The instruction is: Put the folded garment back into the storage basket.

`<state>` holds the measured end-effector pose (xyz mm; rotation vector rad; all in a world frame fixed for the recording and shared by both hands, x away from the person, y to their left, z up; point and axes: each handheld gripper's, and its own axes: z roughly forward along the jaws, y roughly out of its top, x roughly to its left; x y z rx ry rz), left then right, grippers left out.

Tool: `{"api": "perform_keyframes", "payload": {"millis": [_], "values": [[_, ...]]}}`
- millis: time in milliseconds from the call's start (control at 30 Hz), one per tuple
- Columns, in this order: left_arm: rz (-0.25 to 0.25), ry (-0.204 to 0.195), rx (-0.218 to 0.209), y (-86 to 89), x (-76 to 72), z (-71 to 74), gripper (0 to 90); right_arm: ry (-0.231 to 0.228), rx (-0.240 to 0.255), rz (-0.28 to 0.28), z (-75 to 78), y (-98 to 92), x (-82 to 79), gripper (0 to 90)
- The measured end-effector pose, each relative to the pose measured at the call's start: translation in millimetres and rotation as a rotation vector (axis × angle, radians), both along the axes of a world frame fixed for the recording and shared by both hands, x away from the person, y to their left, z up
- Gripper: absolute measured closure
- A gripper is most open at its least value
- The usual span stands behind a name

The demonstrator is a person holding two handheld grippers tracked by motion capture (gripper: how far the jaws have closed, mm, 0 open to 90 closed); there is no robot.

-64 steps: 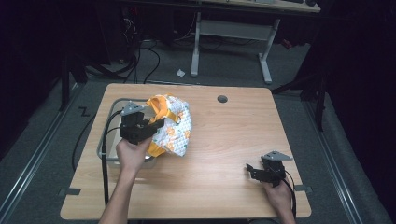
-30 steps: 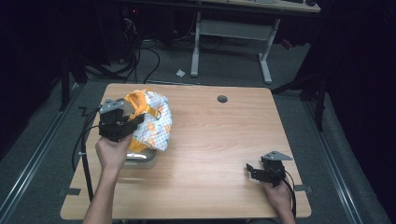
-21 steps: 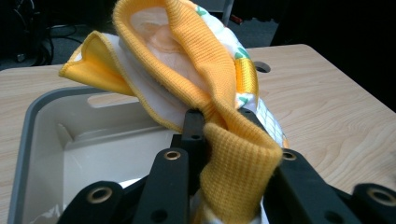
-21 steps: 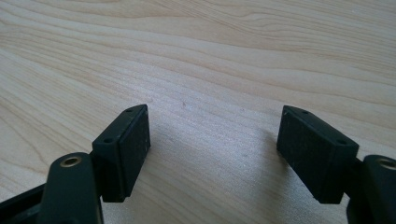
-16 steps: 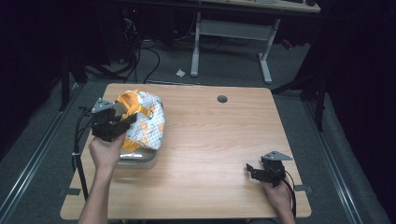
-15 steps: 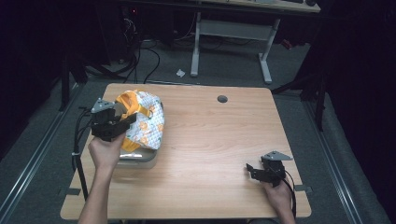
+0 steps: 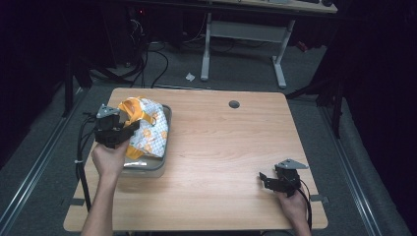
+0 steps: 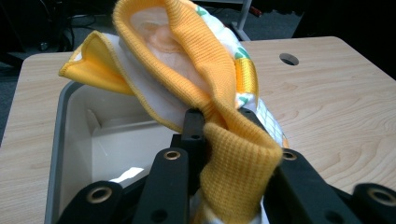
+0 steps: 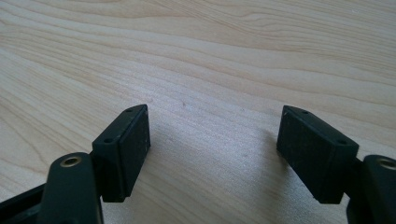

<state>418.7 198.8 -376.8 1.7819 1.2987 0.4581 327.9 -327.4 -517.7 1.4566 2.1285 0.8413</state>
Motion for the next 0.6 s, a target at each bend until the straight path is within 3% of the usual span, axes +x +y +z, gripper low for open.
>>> {"api": "perform_keyframes", "payload": {"millis": [600], "values": [[-0.002, 0.050, 0.014, 4.8, 12.2, -28.3, 75.6, 0.000, -0.001, 0.000, 0.0, 0.0, 0.0, 26.1]]}}
